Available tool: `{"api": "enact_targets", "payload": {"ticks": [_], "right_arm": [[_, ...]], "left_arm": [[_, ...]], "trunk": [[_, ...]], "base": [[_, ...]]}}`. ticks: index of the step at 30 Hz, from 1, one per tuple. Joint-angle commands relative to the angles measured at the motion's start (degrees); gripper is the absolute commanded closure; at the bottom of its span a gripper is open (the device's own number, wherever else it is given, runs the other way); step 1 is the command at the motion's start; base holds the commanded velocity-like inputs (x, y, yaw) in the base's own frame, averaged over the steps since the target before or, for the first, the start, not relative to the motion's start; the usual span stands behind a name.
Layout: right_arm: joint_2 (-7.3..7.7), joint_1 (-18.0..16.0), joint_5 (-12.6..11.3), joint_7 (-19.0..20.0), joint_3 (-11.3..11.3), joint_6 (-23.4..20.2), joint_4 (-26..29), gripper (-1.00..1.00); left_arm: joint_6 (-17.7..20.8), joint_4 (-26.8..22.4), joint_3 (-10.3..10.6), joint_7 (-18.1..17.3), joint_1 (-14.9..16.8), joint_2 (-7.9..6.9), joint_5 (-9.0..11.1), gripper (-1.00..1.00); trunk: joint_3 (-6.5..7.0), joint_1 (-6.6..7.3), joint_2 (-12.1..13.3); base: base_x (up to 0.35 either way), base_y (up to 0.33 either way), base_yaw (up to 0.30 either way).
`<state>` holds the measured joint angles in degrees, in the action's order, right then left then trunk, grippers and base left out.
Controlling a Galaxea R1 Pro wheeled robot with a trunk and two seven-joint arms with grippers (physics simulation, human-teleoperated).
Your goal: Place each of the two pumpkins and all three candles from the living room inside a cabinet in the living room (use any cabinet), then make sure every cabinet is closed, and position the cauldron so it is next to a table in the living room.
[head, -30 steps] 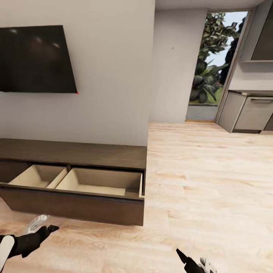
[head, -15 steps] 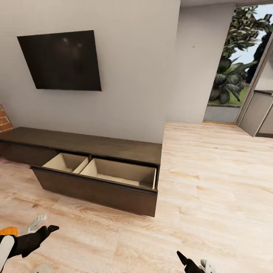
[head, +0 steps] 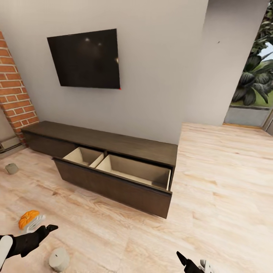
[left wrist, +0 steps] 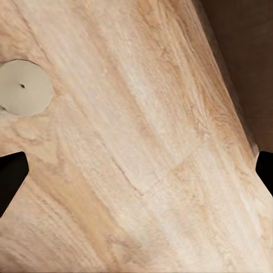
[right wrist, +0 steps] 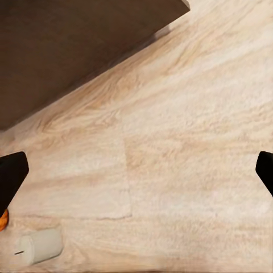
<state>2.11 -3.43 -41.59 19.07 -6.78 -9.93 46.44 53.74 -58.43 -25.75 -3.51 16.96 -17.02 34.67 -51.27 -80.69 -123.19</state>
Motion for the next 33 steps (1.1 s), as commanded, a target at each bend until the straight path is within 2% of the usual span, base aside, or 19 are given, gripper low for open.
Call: {"api": "enact_targets", "payload": {"ticks": [1,7,28,33], "right_arm": [[0.00,0.0,0.0,0.0,0.0,0.0,0.0,-1.00],[-0.08,0.0,0.7,-0.1,0.0,0.0,0.0,-1.00],[-0.25,0.0,0.9,-0.1,0.1,1.0,0.0,-1.00],[-0.32,0.0,2.5,-0.1,0.1,1.2,0.0,-1.00]], "left_arm": [[0.0,0.0,0.0,0.0,0.0,-0.01,0.0,-1.00],[-0.1,0.1,0.0,-0.1,0.0,-0.20,0.0,-1.00],[-0.6,0.1,0.0,-0.2,0.0,-0.21,-0.2,-1.00],[-0.3,0.1,0.1,-0.2,0.0,-0.21,-0.1,-1.00]], "trunk": [[-0.04,0.00,0.0],[-0.30,0.00,0.0],[-1.19,0.00,0.0],[-1.41,0.00,0.0]], "base": [[0.000,0.000,0.271],[0.000,0.000,0.271],[0.000,0.000,0.271],[0.000,0.000,0.271]]}}
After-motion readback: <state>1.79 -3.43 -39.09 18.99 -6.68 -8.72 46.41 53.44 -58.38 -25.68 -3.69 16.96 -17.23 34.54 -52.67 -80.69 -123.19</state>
